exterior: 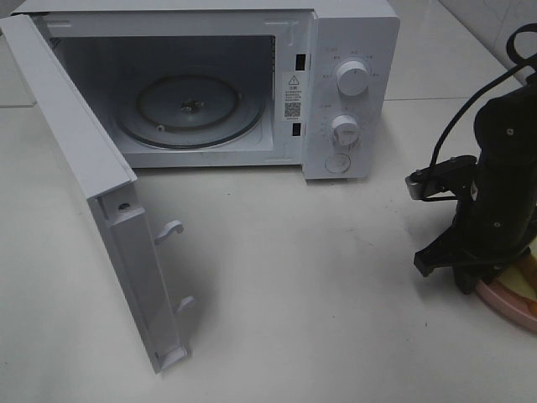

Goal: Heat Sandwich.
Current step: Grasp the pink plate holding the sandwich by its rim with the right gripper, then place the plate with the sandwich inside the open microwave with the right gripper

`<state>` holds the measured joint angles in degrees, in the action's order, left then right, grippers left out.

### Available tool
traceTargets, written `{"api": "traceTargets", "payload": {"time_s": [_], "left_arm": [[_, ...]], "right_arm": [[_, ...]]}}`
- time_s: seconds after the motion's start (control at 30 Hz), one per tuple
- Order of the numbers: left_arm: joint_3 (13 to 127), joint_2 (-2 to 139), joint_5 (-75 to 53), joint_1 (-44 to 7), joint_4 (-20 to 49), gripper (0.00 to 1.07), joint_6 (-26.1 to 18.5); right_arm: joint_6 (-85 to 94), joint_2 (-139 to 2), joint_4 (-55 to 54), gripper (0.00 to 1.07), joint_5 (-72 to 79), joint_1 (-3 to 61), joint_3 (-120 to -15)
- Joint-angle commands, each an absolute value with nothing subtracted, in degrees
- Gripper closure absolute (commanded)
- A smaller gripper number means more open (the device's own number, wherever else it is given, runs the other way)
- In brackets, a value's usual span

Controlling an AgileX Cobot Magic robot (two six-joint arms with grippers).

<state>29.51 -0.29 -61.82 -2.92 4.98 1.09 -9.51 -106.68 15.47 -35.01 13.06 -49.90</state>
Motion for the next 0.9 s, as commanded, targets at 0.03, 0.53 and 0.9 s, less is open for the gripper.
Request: {"api": "traceTargets", "payload": {"time_s": [0.03, 0.53, 0.9], "left_arm": [[29.51, -1.6, -61.48, -2.81, 5.21, 0.07, 0.97], [29.51, -1.6, -61.48, -2.81, 5.21, 0.07, 0.97], [29.51, -1.6, -61.48, -2.81, 5.21, 0.07, 0.97]], "right_arm": [[-13.81, -107.49, 18.62, 1.07, -35.87, 12.83, -49.68], [-17.88, -107.31, 20.97, 1.07, -38.96, 14.55, -49.73], [-24.29, -104.45, 28.07, 1.07, -44.52, 19.08, -49.73]]}}
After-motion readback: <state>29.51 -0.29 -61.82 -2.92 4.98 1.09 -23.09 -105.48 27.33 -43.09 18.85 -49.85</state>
